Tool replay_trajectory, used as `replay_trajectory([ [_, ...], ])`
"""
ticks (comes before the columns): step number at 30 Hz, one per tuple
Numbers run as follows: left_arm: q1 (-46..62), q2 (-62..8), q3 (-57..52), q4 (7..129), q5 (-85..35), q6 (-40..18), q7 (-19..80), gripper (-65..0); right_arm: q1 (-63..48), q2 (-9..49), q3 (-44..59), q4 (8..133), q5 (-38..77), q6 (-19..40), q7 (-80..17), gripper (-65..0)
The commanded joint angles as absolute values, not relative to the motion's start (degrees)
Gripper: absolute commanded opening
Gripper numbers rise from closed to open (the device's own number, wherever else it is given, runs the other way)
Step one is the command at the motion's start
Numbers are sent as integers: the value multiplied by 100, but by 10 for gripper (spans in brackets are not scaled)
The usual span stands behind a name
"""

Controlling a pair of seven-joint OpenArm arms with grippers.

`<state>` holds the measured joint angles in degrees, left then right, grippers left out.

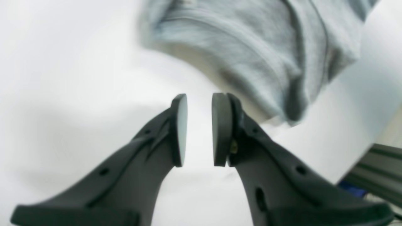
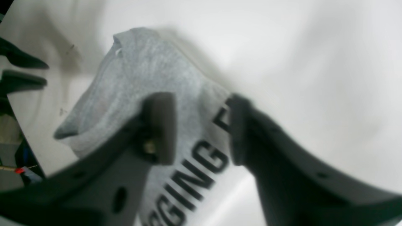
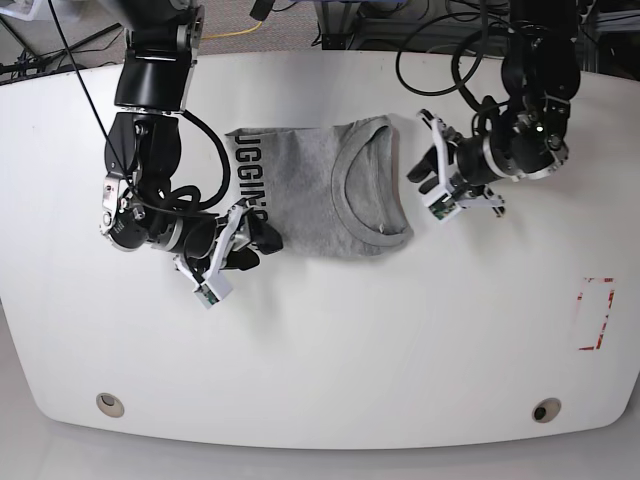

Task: Fold the T-shirt properly
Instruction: 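Reach both grippers to the folded grey shirt's edges, then grasp the folded shirt's edges with both grippers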

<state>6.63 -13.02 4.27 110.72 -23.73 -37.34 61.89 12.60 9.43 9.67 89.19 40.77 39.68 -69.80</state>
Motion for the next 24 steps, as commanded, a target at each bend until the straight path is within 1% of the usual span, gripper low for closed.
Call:
replay_trajectory([
  [1, 593, -1068, 699, 11169, -2009, -3741, 6105, -521, 1349, 1182, 1015, 8954, 4145, 4000, -6844, -510],
  [2, 593, -954, 796, 11169, -1842, -3741, 6105, -521, 1349, 1226, 998, 8892, 4145, 4000, -6800, -545],
  [4, 593, -752, 989, 11169, -1516, -3741, 6105, -522, 1349, 1297, 989, 8769, 4127, 4000, -6695, -569],
  [6, 629, -629, 1165, 11169, -1218, -3741, 6105, -522, 1349, 1314, 980, 8664, 3987, 4000, -6571, -569],
  [10, 787, -541, 1455, 11152, -734, -3758, 6105, -522, 1349, 1244, 971, 8576, 3240, 4000, -6369, -569],
  [13, 875, -567, 1534, 11152, -549, -3767, 6105, -521, 1420, 1033, 963, 8479, 2721, 4000, -6237, -569],
  [16, 892, -629, 1516, 11037, -488, -3776, 6105, -519, 1481, 945, 734, 8171, 2229, 4000, -5982, -569],
  [21, 778, -831, 1525, 10510, -497, -3776, 6097, -519, 1604, 945, 180, 7653, 1596, 4000, -5182, -569],
  [24, 532, -971, 1525, 10220, -514, -3776, 6097, -519, 1613, 945, 180, 7433, 1446, 4000, -5051, -571],
])
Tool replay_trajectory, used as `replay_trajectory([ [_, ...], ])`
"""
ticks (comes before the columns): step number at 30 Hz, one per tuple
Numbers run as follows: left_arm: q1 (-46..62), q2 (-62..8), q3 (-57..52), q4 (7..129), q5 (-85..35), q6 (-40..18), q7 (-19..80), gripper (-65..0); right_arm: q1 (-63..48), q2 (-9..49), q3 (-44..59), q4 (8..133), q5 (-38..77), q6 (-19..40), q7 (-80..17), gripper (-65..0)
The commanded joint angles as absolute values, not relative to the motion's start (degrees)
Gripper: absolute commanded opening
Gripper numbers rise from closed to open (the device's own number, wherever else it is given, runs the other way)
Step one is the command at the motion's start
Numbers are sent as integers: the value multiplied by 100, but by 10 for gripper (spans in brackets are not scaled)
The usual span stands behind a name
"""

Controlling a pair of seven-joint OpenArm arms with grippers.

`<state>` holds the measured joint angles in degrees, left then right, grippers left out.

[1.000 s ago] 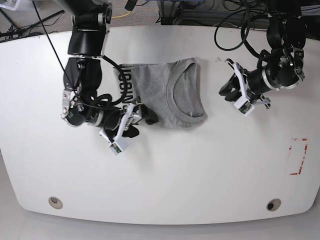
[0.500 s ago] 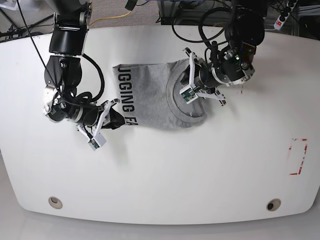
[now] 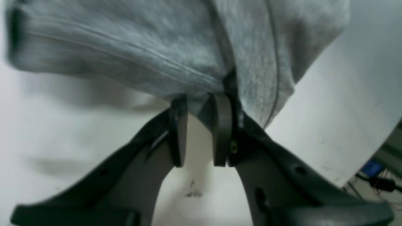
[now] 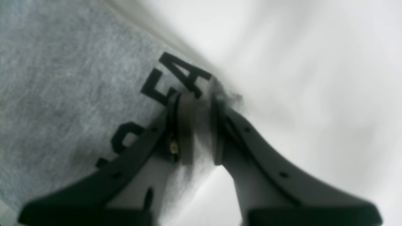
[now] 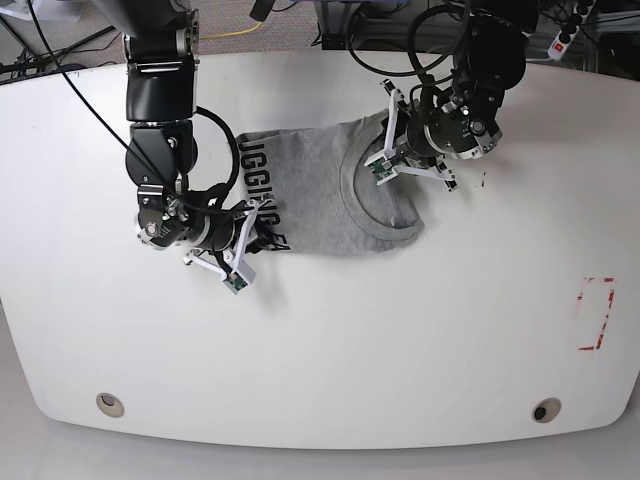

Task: Fold the T-shirt properly
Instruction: 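Grasp the folded shirt's edges with both grippers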

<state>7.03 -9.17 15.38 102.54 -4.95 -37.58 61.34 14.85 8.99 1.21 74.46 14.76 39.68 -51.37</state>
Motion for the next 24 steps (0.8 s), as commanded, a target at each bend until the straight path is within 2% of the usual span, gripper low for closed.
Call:
replay_trajectory([
  [1, 453, -1033, 1534, 10123, -514, -3785, 6097, -519, 1613, 954, 224, 7433, 1429, 4000, -5051, -571],
  [6, 57, -1244, 1534, 9842, -505, -3785, 6097, -519, 1420, 1182, 242, 7609, 1429, 4000, -5051, -572],
  [11, -541, -1358, 1534, 9314, -488, -3785, 6097, -519, 840, 1314, 224, 8409, 1437, 4000, -5086, -571],
  [15, -998, -1429, 1534, 8963, -488, -3785, 6097, -519, 409, 1314, 224, 9121, 1402, 4000, -5516, -571],
  [19, -1332, -1429, 1534, 8936, -488, -3785, 6097, -519, 13, 1200, 215, 9736, 1437, 4000, -5701, -571],
  [24, -1596, -1446, 1499, 9086, -488, -3785, 6123, -521, -224, 725, 66, 10264, 1376, 4000, -6026, -571],
])
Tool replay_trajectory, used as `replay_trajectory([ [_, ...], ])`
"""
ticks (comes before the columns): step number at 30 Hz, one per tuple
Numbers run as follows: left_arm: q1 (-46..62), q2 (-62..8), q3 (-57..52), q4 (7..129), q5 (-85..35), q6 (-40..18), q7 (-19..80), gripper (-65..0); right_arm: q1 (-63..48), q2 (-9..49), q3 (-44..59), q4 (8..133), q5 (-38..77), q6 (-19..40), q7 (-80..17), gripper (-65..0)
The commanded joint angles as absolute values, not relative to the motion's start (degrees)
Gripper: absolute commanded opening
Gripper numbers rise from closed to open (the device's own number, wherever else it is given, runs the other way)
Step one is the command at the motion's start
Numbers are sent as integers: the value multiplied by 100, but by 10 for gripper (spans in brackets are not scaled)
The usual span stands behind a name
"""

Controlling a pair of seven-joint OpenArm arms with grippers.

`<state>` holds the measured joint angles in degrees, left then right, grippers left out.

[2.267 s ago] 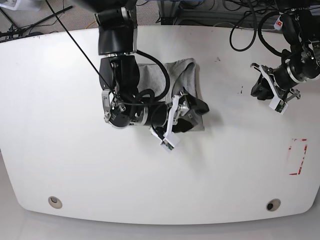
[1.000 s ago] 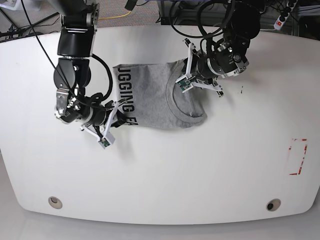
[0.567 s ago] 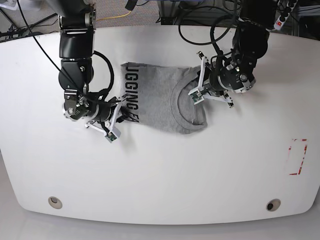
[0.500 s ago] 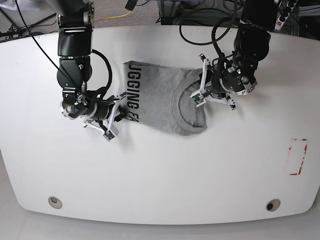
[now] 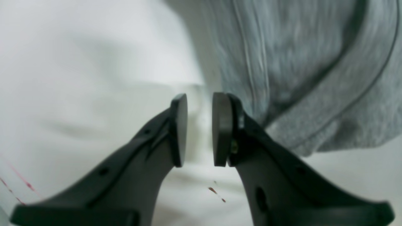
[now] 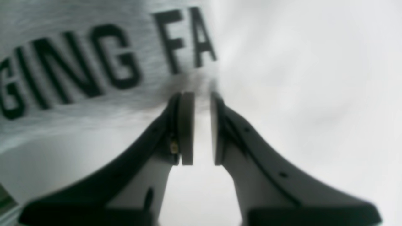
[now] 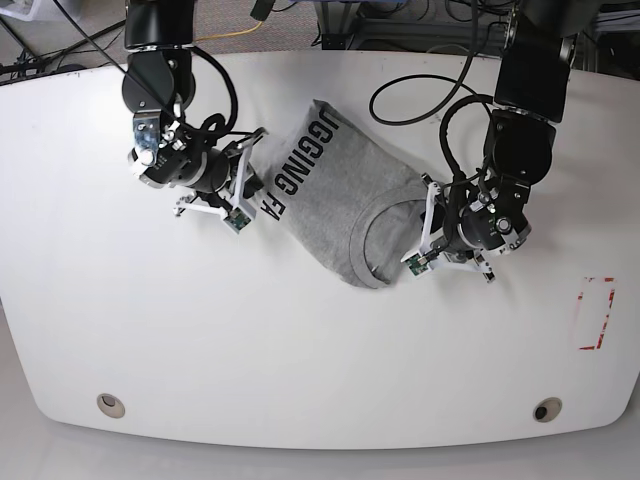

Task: Fold the T-shirt properly
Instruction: 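Grasp the folded shirt's edges with both grippers, then release with the right gripper and grasp the shirt's middle with the left gripper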

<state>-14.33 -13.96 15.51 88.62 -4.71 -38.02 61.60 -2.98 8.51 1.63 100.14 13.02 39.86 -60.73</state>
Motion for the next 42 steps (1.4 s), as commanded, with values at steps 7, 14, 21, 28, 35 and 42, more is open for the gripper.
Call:
replay_trajectory([
  [7, -1596, -1807, 1481, 10202, -488, -3785, 6281, -519, -321, 356, -426, 10527, 1367, 4000, -6193, -572],
  [14, -1147, -1842, 1015, 10932, -523, -3785, 6818, -519, 127, 453, -48, 10484, 1367, 4000, -6202, -571],
  [21, -242, -1754, 620, 11037, -532, -3785, 6809, -521, 549, 752, 110, 9745, 1376, 4000, -6176, -572],
  [28, 488, -1393, -119, 11292, -541, -3793, 6800, -522, 347, 734, -163, 9253, 1393, 4000, -6149, -574],
  [35, 611, -866, -936, 11407, -532, -3793, 6791, -522, -119, 435, -910, 9516, 1393, 4000, -6053, -574],
  [42, 532, -576, -1095, 11407, -505, -3741, 6791, -519, -277, -48, -1323, 9560, 1437, 4000, -6053, -574],
])
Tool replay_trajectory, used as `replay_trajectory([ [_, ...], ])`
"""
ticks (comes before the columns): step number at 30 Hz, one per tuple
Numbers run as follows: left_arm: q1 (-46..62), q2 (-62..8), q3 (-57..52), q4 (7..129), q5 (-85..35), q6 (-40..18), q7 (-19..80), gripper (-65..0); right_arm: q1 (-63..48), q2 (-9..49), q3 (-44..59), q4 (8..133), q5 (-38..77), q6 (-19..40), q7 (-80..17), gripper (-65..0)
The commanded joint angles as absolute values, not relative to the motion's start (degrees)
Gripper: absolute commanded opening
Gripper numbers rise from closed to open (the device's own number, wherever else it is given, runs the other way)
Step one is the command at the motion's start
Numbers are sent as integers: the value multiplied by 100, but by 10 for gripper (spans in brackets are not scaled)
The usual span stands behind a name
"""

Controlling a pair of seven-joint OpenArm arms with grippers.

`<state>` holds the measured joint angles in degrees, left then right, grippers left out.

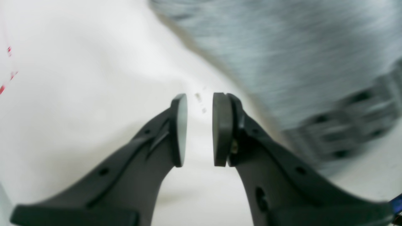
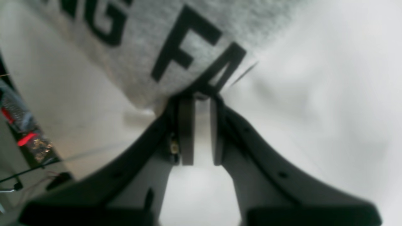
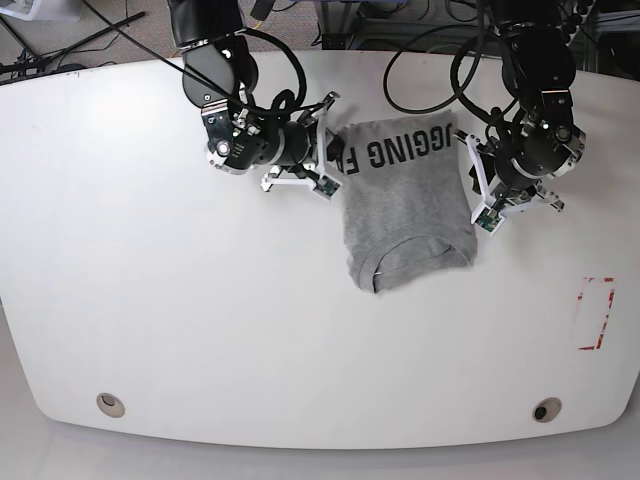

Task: Fold the T-shirt properly
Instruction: 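Release with the right gripper and grasp the shirt's middle with the left gripper, then drag the folded shirt with the left gripper toward the red taped square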

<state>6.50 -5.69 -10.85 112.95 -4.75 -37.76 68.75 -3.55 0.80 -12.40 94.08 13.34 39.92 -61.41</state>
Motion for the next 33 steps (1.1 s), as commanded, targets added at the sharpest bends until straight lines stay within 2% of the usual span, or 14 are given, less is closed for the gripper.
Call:
replay_trajectory([
  [1, 497, -505, -1086, 11407, -497, -3741, 6791, -519, -277, -101, -1376, 9613, 1437, 4000, -6053, -575],
  [7, 435, -251, -1095, 11407, -488, -3741, 6791, -518, -374, -127, -1393, 10202, 1437, 4000, -6079, -575],
  [12, 277, 13, -857, 11389, -479, -3600, 6738, -504, -400, 75, -646, 10440, 1437, 4000, -6079, -575],
  [14, 286, 136, -822, 11389, -479, -3222, 6607, -454, -400, 189, -426, 10440, 1437, 4000, -6079, -575],
  [18, 286, 224, -374, 11284, -479, -2070, 6237, -269, -365, 453, -119, 10440, 1437, 4000, -6079, -575],
  [21, 295, 224, -22, 11248, -479, -1270, 6070, -193, -374, 497, 101, 10440, 1437, 4000, -6079, -575],
  [27, 330, 215, 453, 10703, -479, -259, 5666, -178, -391, 488, 593, 10431, 1437, 4000, -6079, -575],
  [30, 356, 198, 576, 10053, -479, -13, 5218, -178, -391, 488, 716, 10422, 1437, 4000, -6079, -575],
  [33, 312, 180, 558, 9349, -479, 13, 5182, -178, -391, 488, 804, 10422, 1437, 4000, -6079, -575],
])
